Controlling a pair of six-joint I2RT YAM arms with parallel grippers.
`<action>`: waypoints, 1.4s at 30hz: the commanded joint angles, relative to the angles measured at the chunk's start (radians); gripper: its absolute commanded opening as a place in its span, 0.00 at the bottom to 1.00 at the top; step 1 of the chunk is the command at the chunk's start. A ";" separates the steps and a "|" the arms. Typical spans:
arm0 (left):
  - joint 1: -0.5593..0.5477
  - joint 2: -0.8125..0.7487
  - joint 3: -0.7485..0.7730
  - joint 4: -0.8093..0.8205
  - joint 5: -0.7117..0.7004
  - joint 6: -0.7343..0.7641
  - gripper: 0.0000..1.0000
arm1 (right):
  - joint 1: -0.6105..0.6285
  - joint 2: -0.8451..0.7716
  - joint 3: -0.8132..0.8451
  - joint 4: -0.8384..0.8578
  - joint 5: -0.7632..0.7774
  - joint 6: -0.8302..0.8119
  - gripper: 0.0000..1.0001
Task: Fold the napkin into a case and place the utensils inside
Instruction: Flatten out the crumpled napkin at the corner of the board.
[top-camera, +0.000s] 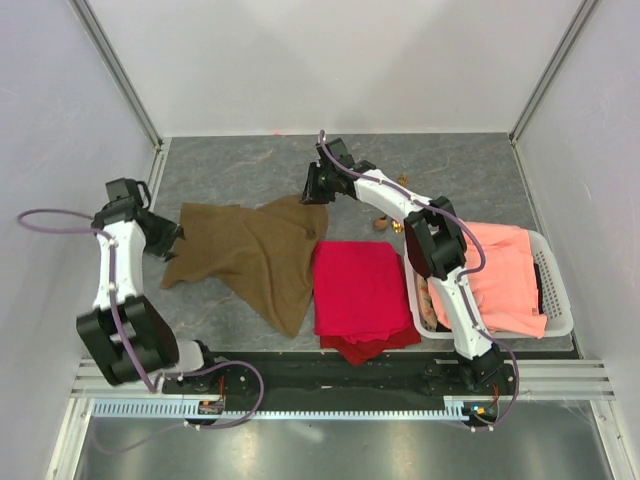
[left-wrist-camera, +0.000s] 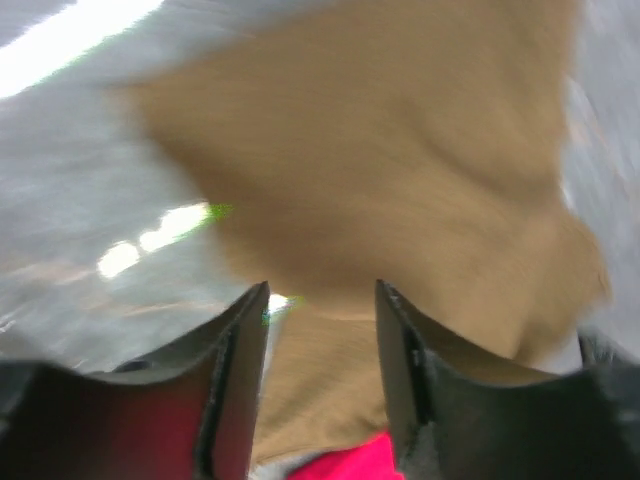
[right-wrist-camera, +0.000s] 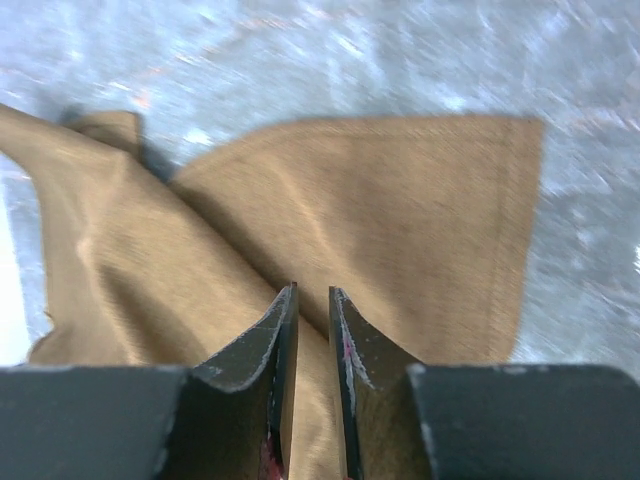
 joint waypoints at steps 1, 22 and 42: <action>-0.093 0.261 0.074 0.183 0.325 0.097 0.47 | 0.030 0.041 0.106 0.011 0.007 -0.008 0.25; -0.063 0.420 -0.068 -0.032 0.184 -0.084 0.29 | 0.115 0.205 0.217 0.009 0.325 0.007 0.00; -0.114 0.118 -0.029 0.079 0.267 0.103 0.39 | 0.055 0.196 0.315 -0.011 0.224 0.002 0.06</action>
